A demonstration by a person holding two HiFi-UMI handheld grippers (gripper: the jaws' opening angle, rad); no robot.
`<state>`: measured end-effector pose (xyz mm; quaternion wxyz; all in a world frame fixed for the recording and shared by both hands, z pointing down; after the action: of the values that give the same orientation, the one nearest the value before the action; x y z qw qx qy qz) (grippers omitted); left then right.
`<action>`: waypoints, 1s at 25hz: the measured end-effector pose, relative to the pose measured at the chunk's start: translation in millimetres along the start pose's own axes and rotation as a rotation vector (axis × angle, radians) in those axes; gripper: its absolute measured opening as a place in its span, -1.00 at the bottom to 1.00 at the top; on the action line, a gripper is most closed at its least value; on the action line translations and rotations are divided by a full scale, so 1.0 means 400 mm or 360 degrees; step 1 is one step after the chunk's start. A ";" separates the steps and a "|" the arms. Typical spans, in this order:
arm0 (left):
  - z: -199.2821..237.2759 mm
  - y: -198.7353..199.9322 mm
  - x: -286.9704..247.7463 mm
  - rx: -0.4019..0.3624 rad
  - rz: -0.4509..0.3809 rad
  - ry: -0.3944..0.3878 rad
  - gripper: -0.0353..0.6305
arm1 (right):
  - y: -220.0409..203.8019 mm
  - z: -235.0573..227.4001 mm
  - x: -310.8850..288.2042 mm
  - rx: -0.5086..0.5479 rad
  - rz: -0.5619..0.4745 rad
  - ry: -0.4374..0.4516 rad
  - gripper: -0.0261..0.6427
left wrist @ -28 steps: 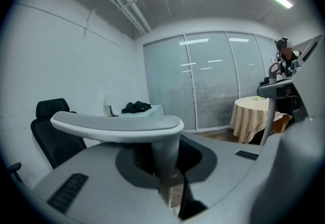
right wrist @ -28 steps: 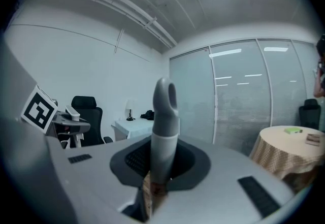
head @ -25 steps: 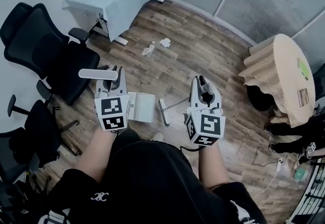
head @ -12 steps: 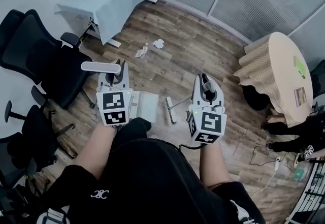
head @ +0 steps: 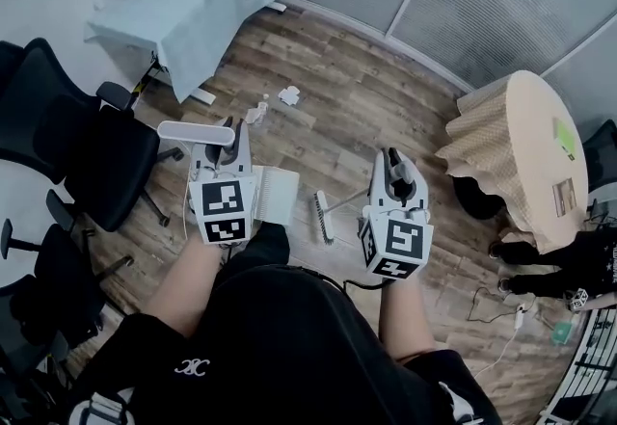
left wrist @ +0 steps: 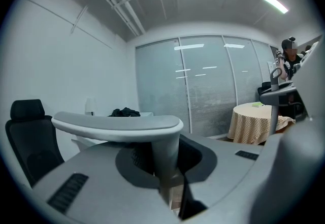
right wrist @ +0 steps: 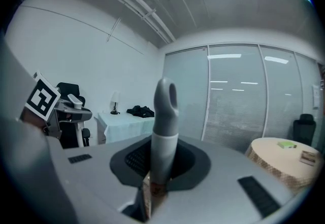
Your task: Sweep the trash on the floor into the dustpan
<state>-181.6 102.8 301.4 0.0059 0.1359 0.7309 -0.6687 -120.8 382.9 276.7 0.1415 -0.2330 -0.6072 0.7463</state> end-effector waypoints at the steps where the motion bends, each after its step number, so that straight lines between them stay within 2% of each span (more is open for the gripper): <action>1: 0.005 0.004 -0.028 -0.0006 -0.0002 -0.0002 -0.72 | 0.002 -0.006 -0.026 -0.0004 0.0006 -0.0009 -0.74; 11: 0.101 0.033 -0.310 0.0039 0.0080 0.0033 -0.72 | 0.062 -0.066 -0.303 -0.0040 0.0040 -0.0063 -0.74; 25: 0.290 0.031 -0.568 0.0124 0.0123 0.0195 -0.72 | 0.164 -0.057 -0.714 -0.0002 -0.0034 0.0015 -0.74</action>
<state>19.8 -53.2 320.5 -0.0185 0.2048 0.6975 -0.6864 138.9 246.4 259.8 0.1519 -0.2301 -0.6095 0.7433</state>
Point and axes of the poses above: the fingertips, and each gripper's own axes: x backward along the fingers, z to its left, y out of its top, the point moved 9 cm from there along x, backward along the fingers, and after that the axes turned 1 degree about -z, right-handed, at the moved point
